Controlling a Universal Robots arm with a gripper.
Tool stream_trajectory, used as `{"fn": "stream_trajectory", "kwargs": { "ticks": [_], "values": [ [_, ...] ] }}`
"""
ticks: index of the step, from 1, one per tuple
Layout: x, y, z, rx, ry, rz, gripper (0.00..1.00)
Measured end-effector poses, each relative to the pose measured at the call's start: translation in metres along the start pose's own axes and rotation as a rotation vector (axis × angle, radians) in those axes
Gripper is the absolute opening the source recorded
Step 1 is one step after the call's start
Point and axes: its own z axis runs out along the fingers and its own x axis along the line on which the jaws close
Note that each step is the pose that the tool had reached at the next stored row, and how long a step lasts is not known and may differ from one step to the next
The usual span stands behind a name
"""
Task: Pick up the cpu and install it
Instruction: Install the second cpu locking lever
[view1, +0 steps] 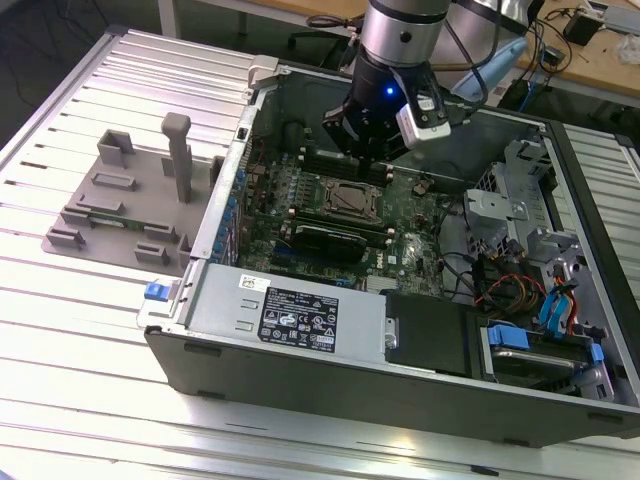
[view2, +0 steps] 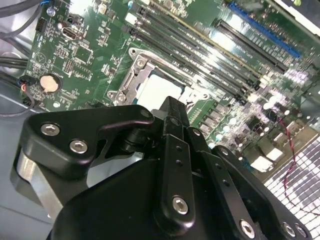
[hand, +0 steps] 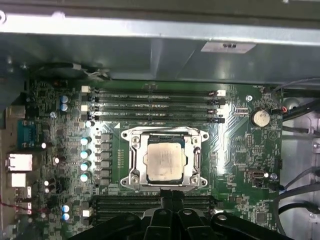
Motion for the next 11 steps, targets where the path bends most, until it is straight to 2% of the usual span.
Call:
{"fn": "stream_trajectory", "kwargs": {
  "ticks": [5, 8, 11],
  "values": [
    [0.0001, -0.0059, 0.0014, -0.0013, -0.0006, -0.025, 0.11],
    [0.0003, -0.0110, 0.0034, -0.0029, -0.0014, -0.056, 0.11],
    [0.0005, -0.0141, 0.0062, -0.0033, -0.0016, -0.058, 0.11]
  ]
}}
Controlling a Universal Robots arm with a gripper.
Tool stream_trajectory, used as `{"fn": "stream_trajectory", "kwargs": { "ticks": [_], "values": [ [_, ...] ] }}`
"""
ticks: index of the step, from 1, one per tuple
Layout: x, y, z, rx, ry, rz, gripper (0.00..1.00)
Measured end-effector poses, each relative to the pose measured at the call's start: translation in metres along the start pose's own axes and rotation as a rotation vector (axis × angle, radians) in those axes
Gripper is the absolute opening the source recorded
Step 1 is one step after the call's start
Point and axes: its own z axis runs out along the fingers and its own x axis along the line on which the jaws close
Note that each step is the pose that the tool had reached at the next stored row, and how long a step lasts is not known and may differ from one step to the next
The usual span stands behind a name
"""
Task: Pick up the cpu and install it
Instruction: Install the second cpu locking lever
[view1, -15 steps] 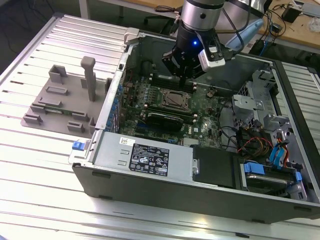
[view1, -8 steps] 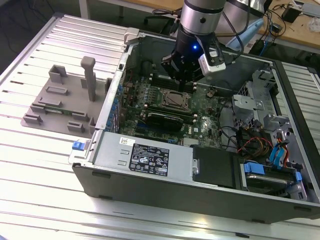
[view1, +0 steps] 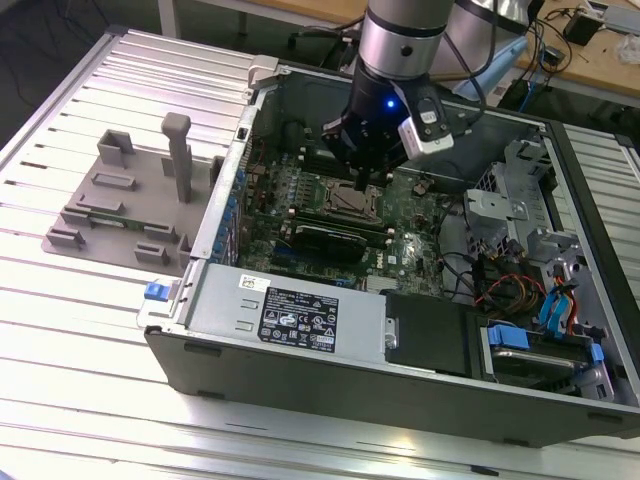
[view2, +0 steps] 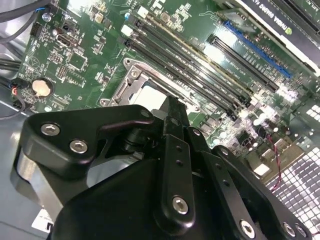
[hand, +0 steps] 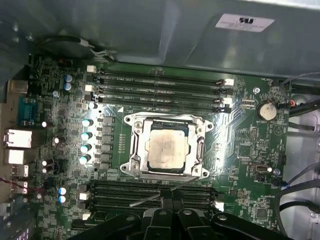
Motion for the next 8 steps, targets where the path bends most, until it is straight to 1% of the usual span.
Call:
{"fn": "stream_trajectory", "kwargs": {
  "ticks": [3, 5, 8],
  "values": [
    [0.0005, -0.0021, 0.0047, 0.0002, 0.0002, 0.001, 0.11],
    [0.0008, -0.0039, 0.0086, 0.0012, 0.0007, 0.019, 0.11],
    [0.0011, -0.0048, 0.0120, 0.0024, 0.0012, 0.041, 0.11]
  ]
}}
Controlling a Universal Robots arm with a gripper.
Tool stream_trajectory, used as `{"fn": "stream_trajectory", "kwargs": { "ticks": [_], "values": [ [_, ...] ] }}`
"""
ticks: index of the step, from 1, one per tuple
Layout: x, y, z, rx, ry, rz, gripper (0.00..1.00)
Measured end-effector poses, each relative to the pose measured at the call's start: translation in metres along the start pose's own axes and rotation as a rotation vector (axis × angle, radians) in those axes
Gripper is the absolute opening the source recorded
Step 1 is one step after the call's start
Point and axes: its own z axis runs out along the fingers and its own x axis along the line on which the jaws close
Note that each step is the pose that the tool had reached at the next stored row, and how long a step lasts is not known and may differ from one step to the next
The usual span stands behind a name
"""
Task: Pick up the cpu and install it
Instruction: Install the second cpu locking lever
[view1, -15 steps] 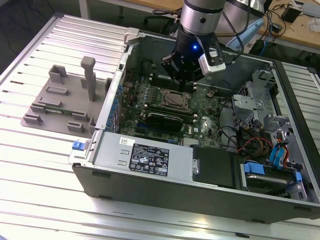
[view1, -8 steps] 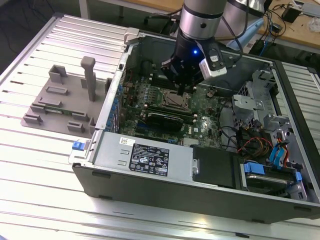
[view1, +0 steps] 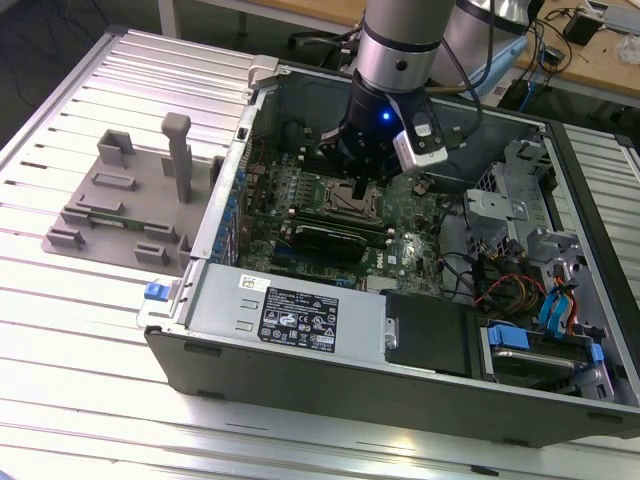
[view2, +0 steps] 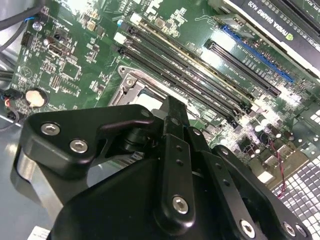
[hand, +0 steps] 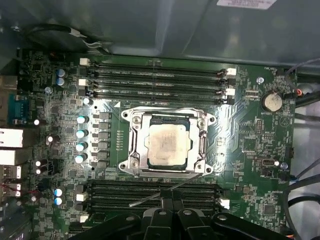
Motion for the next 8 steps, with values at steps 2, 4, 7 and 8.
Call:
{"fn": "stream_trajectory", "kwargs": {
  "ticks": [2, 4, 7, 8],
  "values": [
    [0.0001, -0.0001, 0.0021, 0.0006, 0.0002, 0.010, 0.11],
    [0.0001, -0.0001, 0.0022, 0.0009, 0.0005, 0.010, 0.11],
    [0.0001, -0.0001, 0.0023, 0.0007, 0.0003, 0.010, 0.11],
    [0.0004, -0.0001, 0.0025, 0.0004, 0.0001, 0.010, 0.11]
  ]
}}
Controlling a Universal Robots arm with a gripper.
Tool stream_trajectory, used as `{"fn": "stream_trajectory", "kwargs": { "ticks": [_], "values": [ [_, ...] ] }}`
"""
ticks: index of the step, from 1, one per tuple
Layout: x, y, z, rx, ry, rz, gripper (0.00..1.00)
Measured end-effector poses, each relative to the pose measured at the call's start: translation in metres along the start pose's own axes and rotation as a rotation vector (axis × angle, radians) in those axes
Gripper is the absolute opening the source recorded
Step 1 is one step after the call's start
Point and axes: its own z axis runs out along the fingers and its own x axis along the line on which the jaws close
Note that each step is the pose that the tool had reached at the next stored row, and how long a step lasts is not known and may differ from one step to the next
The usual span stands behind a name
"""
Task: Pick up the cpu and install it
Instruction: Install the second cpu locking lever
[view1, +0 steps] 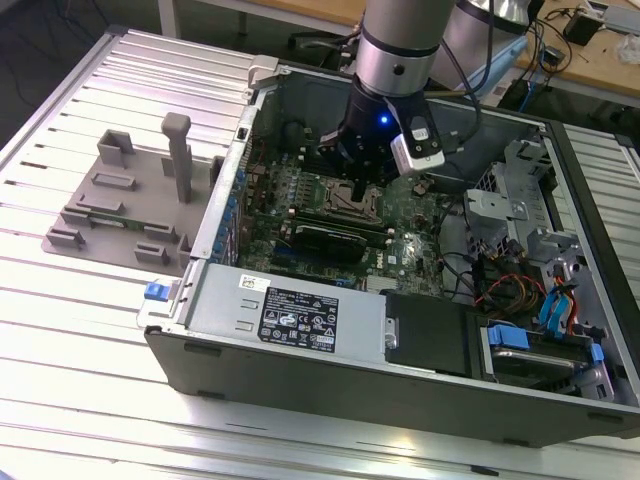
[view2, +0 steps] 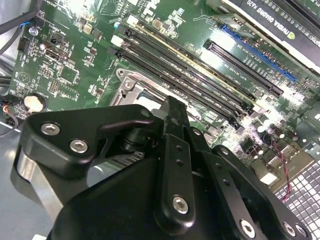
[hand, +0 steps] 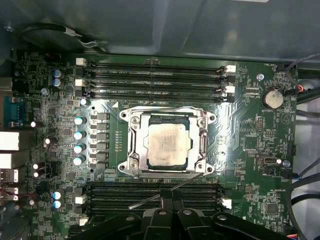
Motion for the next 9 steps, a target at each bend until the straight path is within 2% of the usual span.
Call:
{"fn": "stream_trajectory", "kwargs": {
  "ticks": [5, 9],
  "values": [
    [0.0013, -0.0019, 0.0051, -0.0003, 0.0000, -0.004, 0.11],
    [0.0016, -0.0019, 0.0064, -0.0006, -0.0001, -0.007, 0.11]
  ]
}}
